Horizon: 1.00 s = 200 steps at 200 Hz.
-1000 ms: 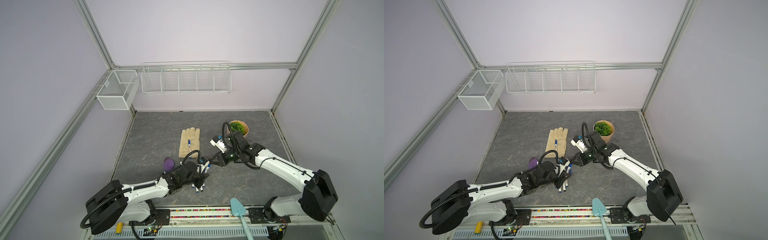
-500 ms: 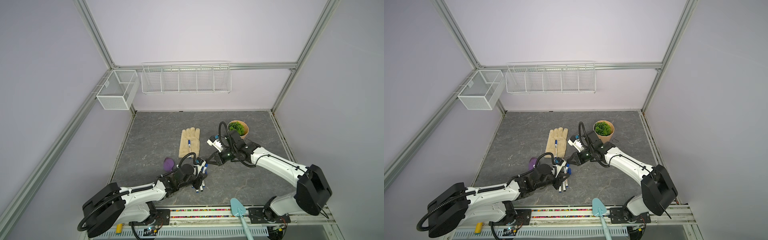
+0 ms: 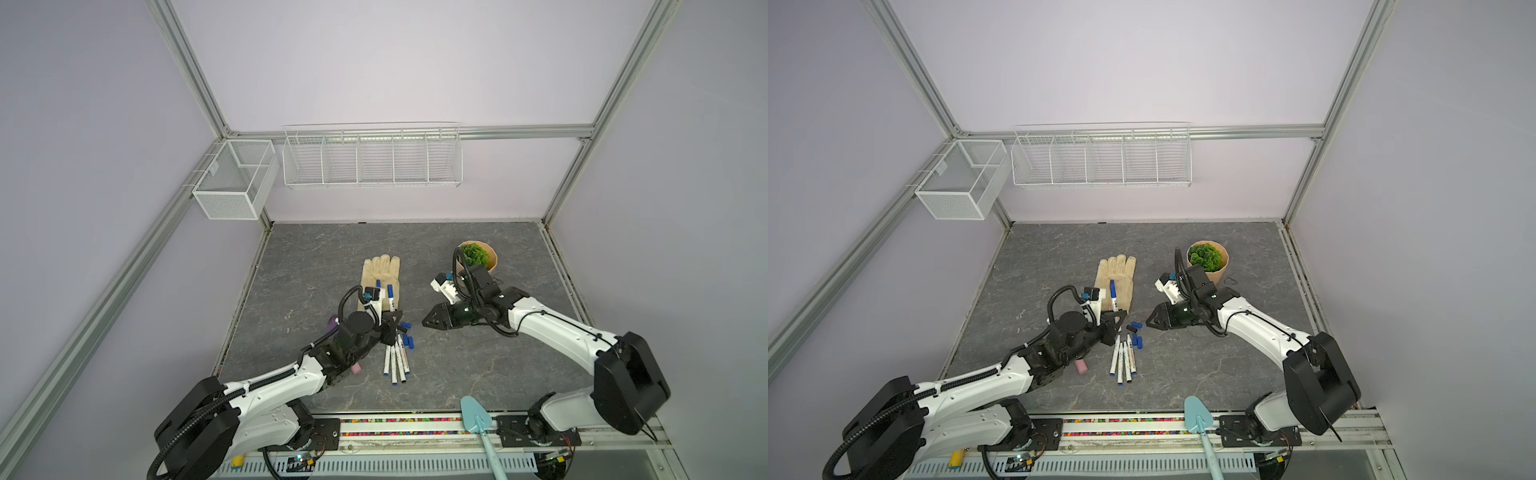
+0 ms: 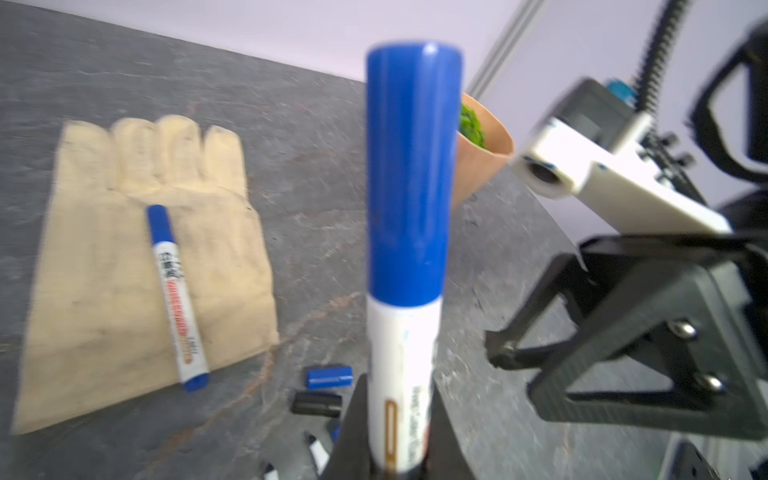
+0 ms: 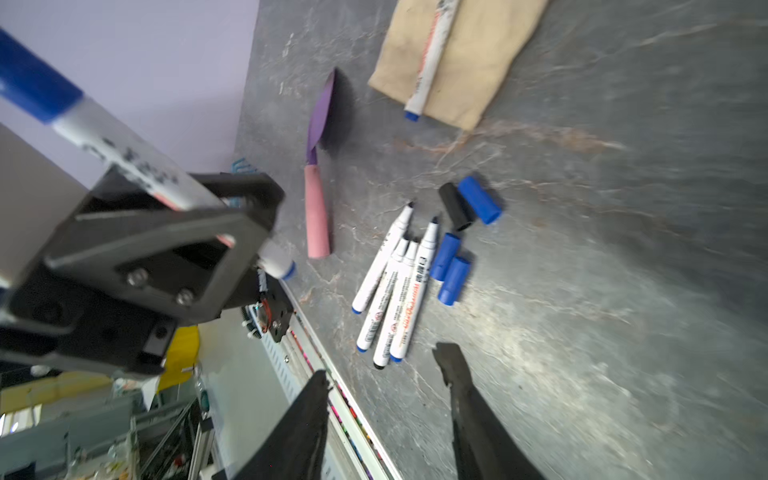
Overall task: Insert the pens into the pen caps
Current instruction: 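Carry the capped marker with the left gripper over the glove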
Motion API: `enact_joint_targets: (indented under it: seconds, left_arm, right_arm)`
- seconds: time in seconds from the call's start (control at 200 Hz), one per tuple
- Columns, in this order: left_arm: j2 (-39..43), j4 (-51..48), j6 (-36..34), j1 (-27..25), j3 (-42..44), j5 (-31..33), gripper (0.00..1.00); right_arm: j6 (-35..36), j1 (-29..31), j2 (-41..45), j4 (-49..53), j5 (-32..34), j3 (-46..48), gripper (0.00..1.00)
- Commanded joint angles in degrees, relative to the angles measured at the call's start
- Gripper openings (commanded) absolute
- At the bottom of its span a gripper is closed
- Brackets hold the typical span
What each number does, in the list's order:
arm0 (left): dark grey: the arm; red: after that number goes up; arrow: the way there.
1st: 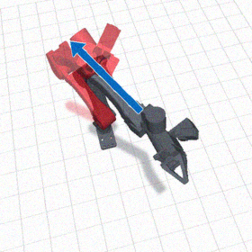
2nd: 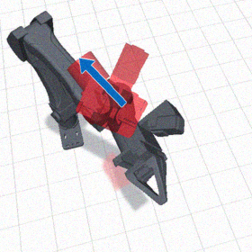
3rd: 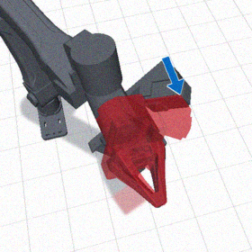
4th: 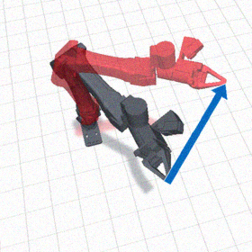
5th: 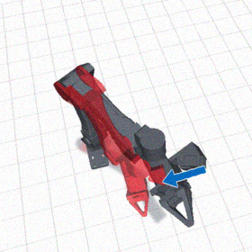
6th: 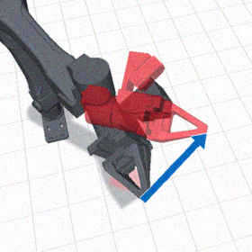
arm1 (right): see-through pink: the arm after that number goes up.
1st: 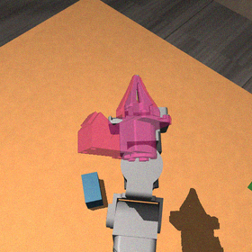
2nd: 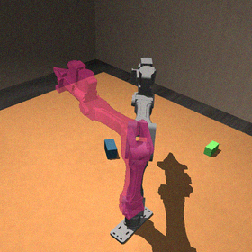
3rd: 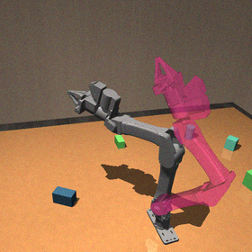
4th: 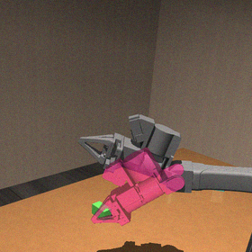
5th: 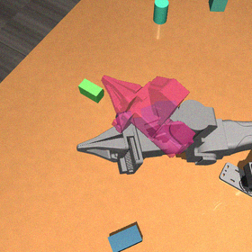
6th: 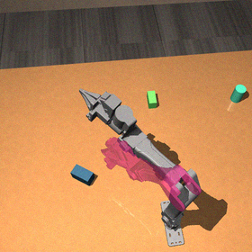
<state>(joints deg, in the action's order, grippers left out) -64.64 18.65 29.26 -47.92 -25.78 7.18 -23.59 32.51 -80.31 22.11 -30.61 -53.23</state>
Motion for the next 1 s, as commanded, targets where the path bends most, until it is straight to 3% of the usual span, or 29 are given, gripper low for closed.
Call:
enact_joint_targets:
  seconds: [0.0, 0.255, 0.33, 0.45, 0.66, 0.71, 0.845, 0.994]
  left_arm:
    - [-2.2, -7.96, 3.36, 3.65, -4.36, 3.8, 0.0]
    - [-12.03, -15.63, 4.57, 14.04, -10.88, 1.96, 0.0]
    - [-15.7, -16.68, 4.73, 15.93, -12.97, 1.01, 0.06]
    - [-21.76, -18.35, 3.0, 17.06, -17.3, 0.13, 0.13]
    - [-32.91, -26.79, 0.36, 17.63, -27.77, 0.02, 0.15]
    - [-34.52, -28.51, 0.31, 17.68, -29.55, 0.11, 0.23]
    - [-34.91, -29.65, 0.96, 17.68, -30.79, -0.62, 0.36]
    - [-33.01, -29.36, 1.27, 17.68, -30.09, -2.01, 0.38]
  right_arm:
    - [-1.79, -0.18, 3.35, 0.41, 6.87, 0.98, 0.48]
    - [-1.06, -0.26, 3.32, 2.24, 8.46, 1.38, 0.47]
    - [-0.93, -0.26, 3.25, 2.33, 8.46, 1.29, 0.47]
    - [-0.5, -0.28, 3.32, 2.41, 8.68, 1.35, 0.46]
    - [0.25, -0.35, 3.89, 3.16, 9.08, 1.72, 0.46]
    - [0.46, -0.34, 4.21, 3.37, 9.24, 1.89, 0.46]
    - [0.99, -0.45, 5.26, 3.76, 9.83, 2.51, 0.45]
    - [1.53, -0.51, 5.35, 3.74, 10.06, 2.52, 0.45]
